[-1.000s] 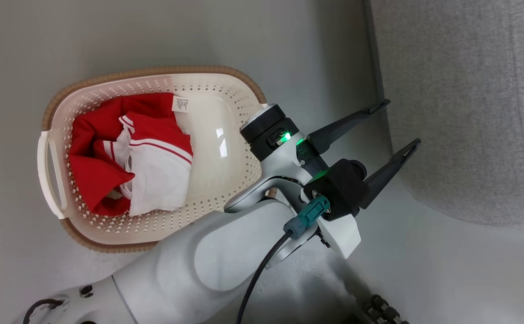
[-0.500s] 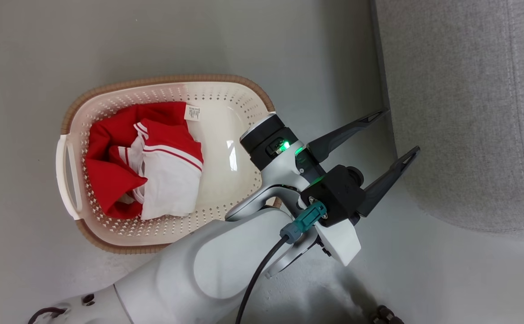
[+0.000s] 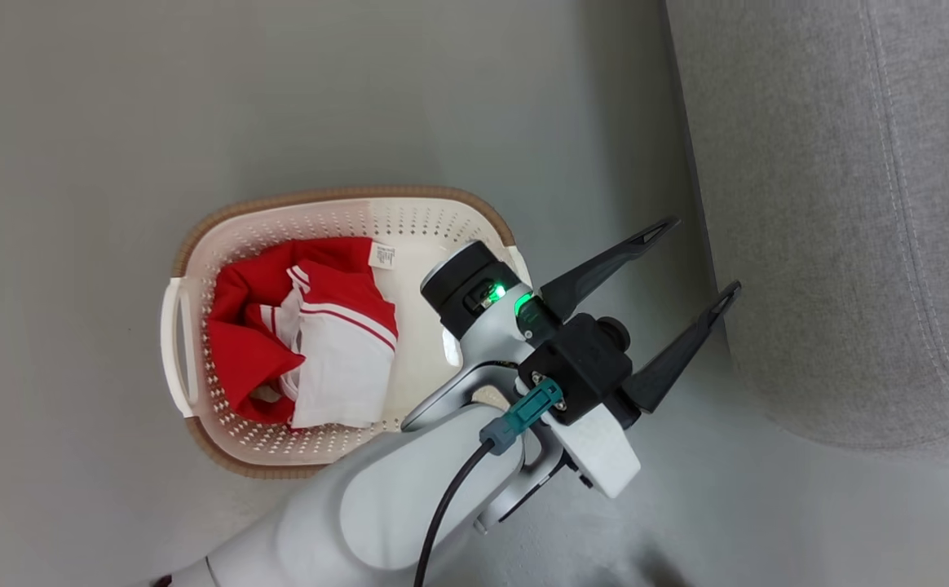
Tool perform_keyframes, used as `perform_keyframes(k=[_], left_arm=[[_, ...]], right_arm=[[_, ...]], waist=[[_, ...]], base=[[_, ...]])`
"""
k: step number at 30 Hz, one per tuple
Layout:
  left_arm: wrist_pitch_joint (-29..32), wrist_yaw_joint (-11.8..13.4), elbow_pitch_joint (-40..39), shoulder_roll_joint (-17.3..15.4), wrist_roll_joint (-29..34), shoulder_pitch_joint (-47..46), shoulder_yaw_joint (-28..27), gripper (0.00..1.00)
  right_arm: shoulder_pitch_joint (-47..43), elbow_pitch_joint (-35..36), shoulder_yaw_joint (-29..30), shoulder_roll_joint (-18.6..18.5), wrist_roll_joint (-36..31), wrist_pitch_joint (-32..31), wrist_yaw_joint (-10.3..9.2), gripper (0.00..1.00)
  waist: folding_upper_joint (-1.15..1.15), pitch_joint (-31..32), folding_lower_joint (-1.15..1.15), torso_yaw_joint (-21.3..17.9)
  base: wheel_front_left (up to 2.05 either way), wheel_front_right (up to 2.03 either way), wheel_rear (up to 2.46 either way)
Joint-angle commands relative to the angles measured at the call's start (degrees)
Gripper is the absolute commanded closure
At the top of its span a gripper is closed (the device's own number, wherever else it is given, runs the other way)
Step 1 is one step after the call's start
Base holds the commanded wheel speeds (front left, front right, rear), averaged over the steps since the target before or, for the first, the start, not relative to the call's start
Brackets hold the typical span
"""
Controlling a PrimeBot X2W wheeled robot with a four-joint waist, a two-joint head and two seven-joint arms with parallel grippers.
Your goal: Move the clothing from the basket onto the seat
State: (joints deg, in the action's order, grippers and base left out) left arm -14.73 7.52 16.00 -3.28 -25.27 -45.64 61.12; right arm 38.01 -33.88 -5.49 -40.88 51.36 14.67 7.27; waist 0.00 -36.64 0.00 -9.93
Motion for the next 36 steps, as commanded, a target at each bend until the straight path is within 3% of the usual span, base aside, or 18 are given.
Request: perform_keyframes(k=[1, 20, 30, 36], left_arm=[[-0.27, -0.46, -1.66, 0.40, -0.43, 1.21, -1.34, 0.00], [-0.27, 0.49, -3.32, 0.40, 2.57, 15.47, -14.51, 0.00], [-0.27, 1.54, -3.89, 0.40, 7.78, 24.34, -27.51, 0.00], [-0.27, 0.83, -3.19, 0.40, 9.27, 29.46, -35.78, 0.00]], right_arm=[[-3.13, 1.05, -0.47, -2.22, -0.36, 0.33, 0.22, 0.00], [-12.39, 9.65, -10.73, 3.84, -5.78, 0.33, 0.22, 0.00], [-15.27, 15.50, -8.45, 8.81, -10.44, 0.33, 0.22, 0.00], [-18.00, 18.44, -6.87, 11.78, -13.01, 0.33, 0.22, 0.00]], waist=[[0.00, 1.24, 0.00, 0.74], [0.00, 14.20, 0.00, 7.97], [0.00, 20.78, 0.00, 11.32], [0.00, 24.61, 0.00, 12.58]], base=[[0.00, 0.00, 0.00], [0.00, 0.00, 0.00], [0.00, 0.00, 0.00], [0.00, 0.00, 0.00]])
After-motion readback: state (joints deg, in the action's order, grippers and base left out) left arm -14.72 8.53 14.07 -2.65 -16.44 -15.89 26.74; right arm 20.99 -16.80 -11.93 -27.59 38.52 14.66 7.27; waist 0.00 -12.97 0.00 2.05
